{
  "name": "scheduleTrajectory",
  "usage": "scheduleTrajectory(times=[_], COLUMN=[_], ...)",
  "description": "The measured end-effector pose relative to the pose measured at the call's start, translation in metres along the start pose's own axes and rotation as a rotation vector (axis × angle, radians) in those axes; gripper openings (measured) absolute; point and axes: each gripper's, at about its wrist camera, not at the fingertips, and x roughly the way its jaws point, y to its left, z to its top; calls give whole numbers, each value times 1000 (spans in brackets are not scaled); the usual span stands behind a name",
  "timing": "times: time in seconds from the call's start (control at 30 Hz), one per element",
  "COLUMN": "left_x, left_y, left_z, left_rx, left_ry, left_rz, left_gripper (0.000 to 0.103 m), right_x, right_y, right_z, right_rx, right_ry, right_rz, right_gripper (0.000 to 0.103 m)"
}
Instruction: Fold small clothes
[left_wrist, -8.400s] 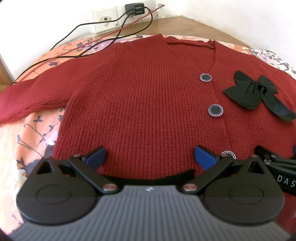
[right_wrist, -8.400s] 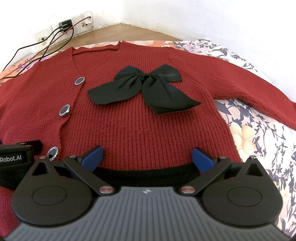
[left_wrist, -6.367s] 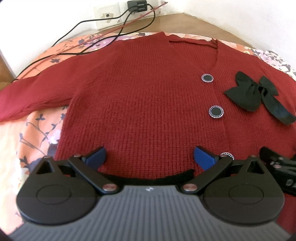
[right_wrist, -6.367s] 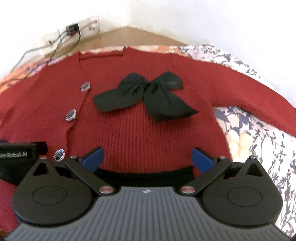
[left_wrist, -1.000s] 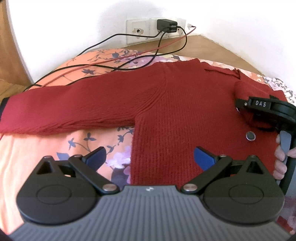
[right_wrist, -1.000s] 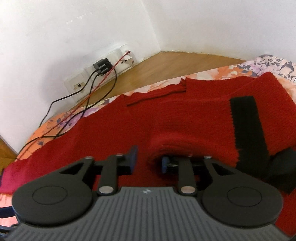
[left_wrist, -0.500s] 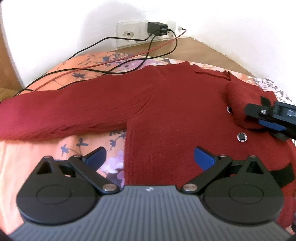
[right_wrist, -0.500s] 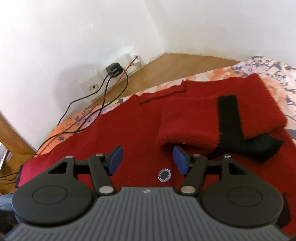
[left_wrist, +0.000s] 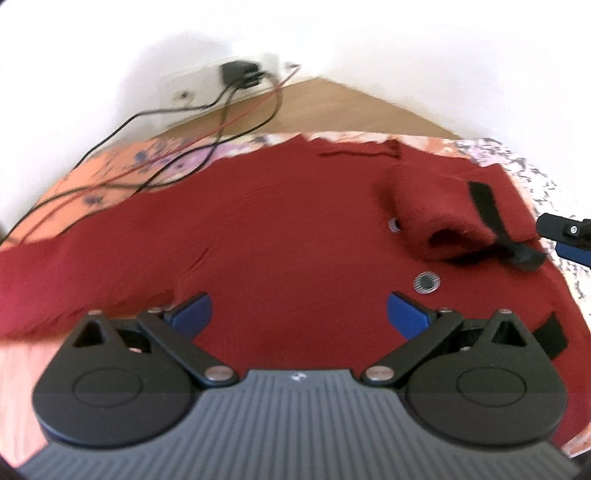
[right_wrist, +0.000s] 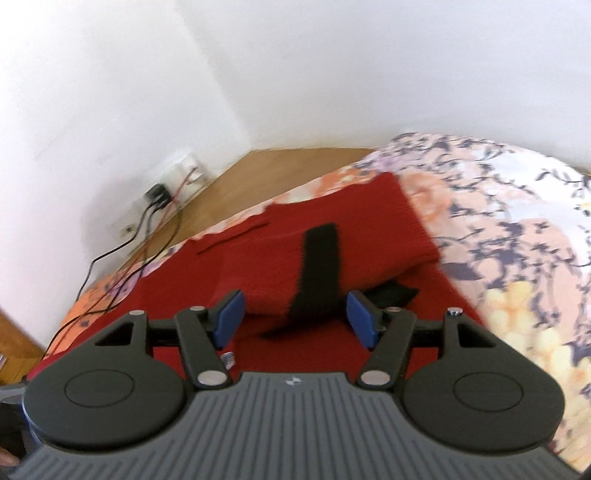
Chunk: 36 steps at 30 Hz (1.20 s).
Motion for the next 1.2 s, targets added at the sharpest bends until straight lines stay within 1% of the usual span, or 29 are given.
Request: scheduleTrajectory(times=[0.17,0.37,0.67,0.83,0.93,1.03,1.07,1.1,1.17,1.2], left_x=[6,20,57,66,74,82,84,85,84,83], left_y=[-30,-63,-108,-129,-142,-148,-150,-151,-153,-155], left_z=[15,24,28,30,31,27,26,25,24,24], left_rx=[54,137,277,364,419,452,460,468,490,506], left_ry=[-13,-25,-8,-63,-82,-83,-90,-101,-126,-142], left_rz=[-11,10,49,93,81,90,90,85,60,48], left_gripper=[103,103,103,103,102,102,101,98,95,88], right_x=[1,10,23,31,34,37,39,40,43,44], right_y=[-26,-46,-67,-74,-76,-78,-79,-79,-80,-81], right_z=[10,20,29,31,32,32,32,32,31,31], right_rx=[32,43,60,71,73,70,69,68,71,74], right_ry=[15,34,55,70,76,82,84,88,94,98], right_rz=[-24,-24,-16,-11,-9,-3,-2,0,1,2], right_gripper=[69,69,69,69,69,69,69,69,69,69])
